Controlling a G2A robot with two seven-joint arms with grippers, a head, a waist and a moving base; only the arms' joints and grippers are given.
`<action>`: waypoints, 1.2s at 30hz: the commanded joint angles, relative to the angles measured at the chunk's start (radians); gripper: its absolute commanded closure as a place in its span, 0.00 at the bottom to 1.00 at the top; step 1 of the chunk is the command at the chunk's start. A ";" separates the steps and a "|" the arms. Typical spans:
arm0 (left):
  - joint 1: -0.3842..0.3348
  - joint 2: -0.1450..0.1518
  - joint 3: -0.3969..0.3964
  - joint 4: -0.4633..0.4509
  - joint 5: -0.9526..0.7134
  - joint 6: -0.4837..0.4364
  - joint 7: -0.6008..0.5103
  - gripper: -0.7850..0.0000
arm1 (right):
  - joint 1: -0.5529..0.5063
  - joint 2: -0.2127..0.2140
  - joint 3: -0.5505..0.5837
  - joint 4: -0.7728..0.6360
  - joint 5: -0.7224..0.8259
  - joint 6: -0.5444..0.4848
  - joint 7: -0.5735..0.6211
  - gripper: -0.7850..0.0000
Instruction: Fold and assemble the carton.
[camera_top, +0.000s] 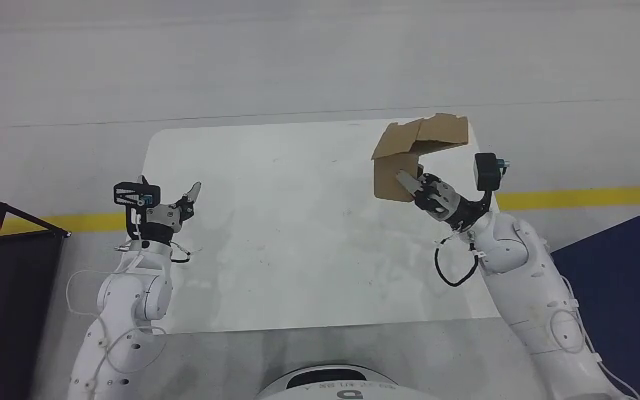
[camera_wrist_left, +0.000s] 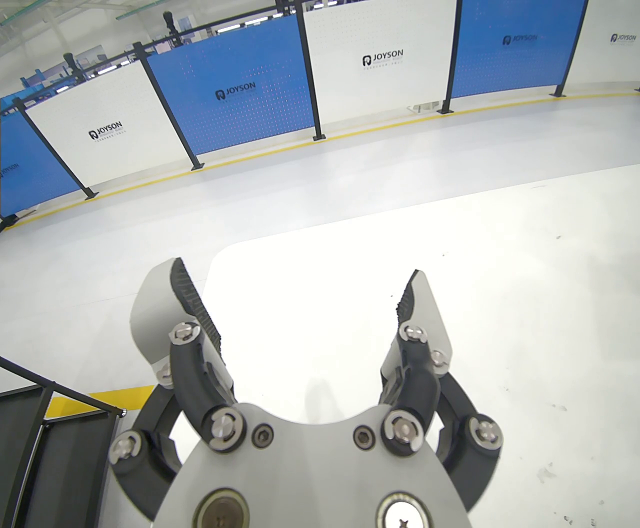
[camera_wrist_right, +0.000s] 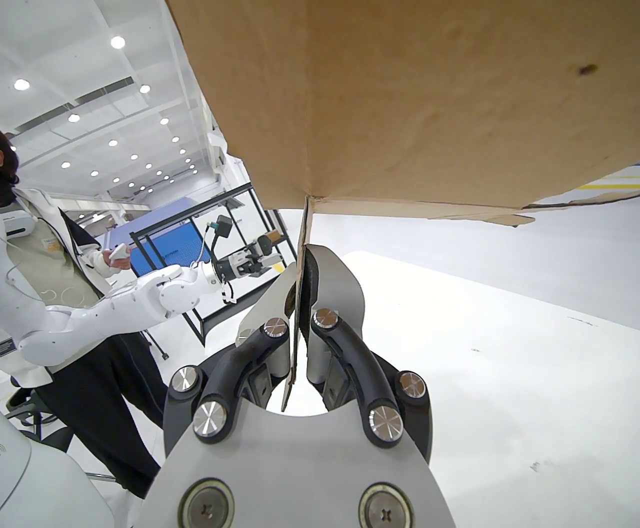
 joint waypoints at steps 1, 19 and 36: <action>0.000 0.000 0.000 0.000 0.000 0.000 0.000 0.00 | 0.000 0.000 0.000 0.000 0.005 0.000 0.000 1.00; -0.223 0.044 -0.012 -0.051 -1.101 -0.635 -0.865 0.00 | 0.046 -0.013 -0.027 -0.019 -0.576 0.010 -0.218 1.00; -0.446 0.038 0.200 0.273 -2.291 -0.467 -1.353 0.00 | 0.131 0.023 -0.295 -0.060 -0.436 0.000 -0.189 1.00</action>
